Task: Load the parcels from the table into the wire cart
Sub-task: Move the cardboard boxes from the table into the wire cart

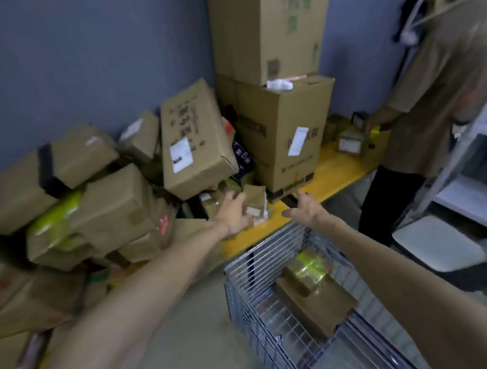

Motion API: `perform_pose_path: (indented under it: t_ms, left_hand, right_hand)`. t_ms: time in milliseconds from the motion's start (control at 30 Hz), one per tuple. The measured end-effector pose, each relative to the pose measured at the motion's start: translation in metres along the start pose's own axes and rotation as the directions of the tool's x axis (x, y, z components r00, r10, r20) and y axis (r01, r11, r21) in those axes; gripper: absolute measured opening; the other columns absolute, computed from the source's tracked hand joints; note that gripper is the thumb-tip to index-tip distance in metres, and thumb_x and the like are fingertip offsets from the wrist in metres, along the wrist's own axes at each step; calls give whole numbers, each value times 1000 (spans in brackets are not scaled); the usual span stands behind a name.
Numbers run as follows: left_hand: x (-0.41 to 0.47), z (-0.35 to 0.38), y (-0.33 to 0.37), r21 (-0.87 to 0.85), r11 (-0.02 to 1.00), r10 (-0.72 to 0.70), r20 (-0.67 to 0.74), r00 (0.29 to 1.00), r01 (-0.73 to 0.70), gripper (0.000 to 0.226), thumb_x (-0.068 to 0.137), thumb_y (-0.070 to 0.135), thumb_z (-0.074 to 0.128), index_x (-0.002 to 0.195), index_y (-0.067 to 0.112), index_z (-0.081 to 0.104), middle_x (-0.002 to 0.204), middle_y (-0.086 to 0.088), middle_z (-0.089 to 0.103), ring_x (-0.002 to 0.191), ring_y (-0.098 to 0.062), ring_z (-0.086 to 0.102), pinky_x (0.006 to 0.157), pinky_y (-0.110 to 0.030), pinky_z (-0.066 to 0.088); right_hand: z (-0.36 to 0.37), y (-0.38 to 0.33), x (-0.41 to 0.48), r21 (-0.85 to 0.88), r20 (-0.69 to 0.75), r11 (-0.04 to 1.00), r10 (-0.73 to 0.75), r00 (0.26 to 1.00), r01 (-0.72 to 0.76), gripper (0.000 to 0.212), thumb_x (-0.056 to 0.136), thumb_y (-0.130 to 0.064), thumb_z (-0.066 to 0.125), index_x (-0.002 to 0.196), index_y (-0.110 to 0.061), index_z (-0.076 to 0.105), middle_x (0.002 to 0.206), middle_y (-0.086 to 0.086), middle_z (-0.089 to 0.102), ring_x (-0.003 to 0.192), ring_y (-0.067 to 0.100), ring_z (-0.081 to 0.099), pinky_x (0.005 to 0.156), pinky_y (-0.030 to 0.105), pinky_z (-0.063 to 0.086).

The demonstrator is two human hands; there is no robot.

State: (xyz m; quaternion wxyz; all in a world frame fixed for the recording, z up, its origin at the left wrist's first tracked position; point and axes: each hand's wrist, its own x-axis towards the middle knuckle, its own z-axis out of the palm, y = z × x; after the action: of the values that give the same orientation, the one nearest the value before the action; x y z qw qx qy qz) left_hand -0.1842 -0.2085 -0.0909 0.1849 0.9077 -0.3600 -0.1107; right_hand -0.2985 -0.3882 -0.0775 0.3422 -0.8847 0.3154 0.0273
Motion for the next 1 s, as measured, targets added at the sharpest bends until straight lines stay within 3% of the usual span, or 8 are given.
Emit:
perform_pose_path:
  t_ms: [100,267,433,567,733,1000]
  left_hand:
    - [-16,-47,-13,11,1000,-17,-102,995,18,62,96,35,58,151,22,31,156,-11,23,141,-34,31,115,-41,31]
    - [-31,-127,-50,22,998,-49,-220,974,55,59,97,34,58,149,20,34,154,-11,28,140,-33,34,109,-35,34]
    - [-43,-183,-87,10,998,-63,-298,952,69,62,93,38,60,149,28,35,148,-9,37,132,-32,42,106,-42,41]
    - [-50,-208,-113,-22,999,-48,-343,938,43,59,93,36,61,146,27,38,143,-11,40,129,-33,45,105,-44,42]
    - [-56,-224,-155,-21,997,-77,-358,930,74,62,96,33,60,150,21,33,155,-15,26,142,-35,31,113,-45,34]
    - [-60,-261,-221,-55,979,-202,-399,894,196,62,97,32,58,152,23,31,151,-13,29,134,-36,40,109,-41,37]
  right_hand:
    - [-11,-48,-8,-19,-35,995,-102,994,101,84,96,-32,62,157,-15,8,161,17,11,147,34,16,113,42,29]
    - [-18,-129,-15,-45,-123,966,-257,959,253,86,92,-30,66,157,-19,13,155,18,21,139,38,31,110,43,34]
    - [-20,-198,-16,-122,-131,934,-350,927,335,89,89,-31,68,157,-23,10,151,17,25,133,37,38,107,41,37]
    - [-15,-237,-13,-141,-142,920,-385,912,367,88,89,-28,69,156,-24,12,147,17,28,130,37,40,106,40,37]
    - [9,-264,-2,-151,-131,913,-399,908,379,94,88,-27,70,157,-26,7,152,14,24,136,35,35,110,43,35]
    - [57,-326,39,-214,-81,861,-486,870,461,94,87,-31,69,157,-25,6,159,12,21,142,35,27,118,45,26]
